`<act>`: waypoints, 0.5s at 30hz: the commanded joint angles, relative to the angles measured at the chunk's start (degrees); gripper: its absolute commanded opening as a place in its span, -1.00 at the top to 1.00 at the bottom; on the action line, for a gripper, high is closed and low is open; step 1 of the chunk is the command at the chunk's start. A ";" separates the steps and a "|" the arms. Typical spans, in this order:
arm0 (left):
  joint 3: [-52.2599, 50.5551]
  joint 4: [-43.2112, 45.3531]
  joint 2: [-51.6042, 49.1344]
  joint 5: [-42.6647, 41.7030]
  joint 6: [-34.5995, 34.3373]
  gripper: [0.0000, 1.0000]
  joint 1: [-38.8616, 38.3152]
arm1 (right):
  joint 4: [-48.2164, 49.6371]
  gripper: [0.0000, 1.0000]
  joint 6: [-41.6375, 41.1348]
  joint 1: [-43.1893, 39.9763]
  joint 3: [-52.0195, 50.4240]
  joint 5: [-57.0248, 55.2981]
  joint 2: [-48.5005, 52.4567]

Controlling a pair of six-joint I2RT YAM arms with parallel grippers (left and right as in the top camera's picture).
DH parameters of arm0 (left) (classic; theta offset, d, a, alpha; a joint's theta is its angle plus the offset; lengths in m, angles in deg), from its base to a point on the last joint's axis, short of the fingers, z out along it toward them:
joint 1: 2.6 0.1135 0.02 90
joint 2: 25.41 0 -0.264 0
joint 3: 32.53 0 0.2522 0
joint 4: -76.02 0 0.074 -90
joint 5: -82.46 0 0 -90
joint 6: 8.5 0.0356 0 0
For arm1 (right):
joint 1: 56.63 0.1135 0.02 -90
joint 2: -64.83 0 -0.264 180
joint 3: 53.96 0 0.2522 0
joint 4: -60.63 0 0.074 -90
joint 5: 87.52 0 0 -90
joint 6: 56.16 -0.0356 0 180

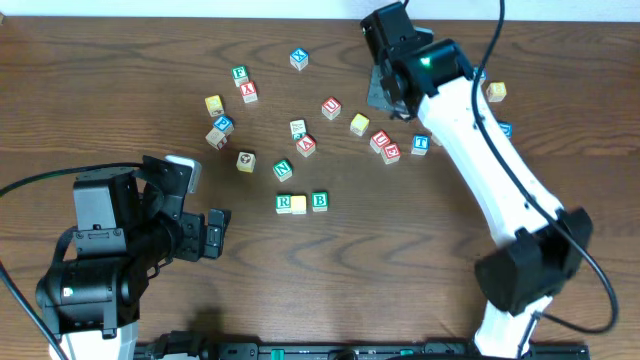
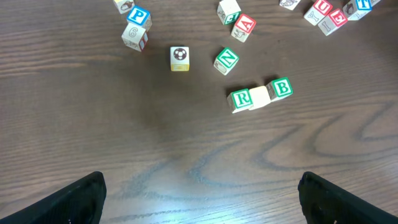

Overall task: Spell out ROBOT
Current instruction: 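Carry the yellow O block toward the right of the B block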

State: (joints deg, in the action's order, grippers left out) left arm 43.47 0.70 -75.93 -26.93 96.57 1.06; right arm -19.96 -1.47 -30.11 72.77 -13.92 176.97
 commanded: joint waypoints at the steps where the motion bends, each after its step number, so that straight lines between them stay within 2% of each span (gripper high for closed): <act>1: 0.46 -0.13 0.04 -0.70 0.55 -0.94 0.28 | -3.08 0.98 0.74 4.33 0.48 -0.22 -3.89; 7: 0.46 -0.13 0.04 -0.70 0.55 -0.94 0.28 | -3.72 0.98 -1.16 12.07 -5.16 -6.82 -11.23; 15: 0.46 -0.13 0.04 -0.70 0.55 -0.94 0.28 | 5.31 0.98 -9.73 17.97 -25.92 -8.35 -21.62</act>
State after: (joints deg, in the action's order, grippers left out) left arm 43.47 0.70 -75.93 -26.96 96.57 1.06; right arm -16.92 -5.78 -13.48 54.54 -19.97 158.22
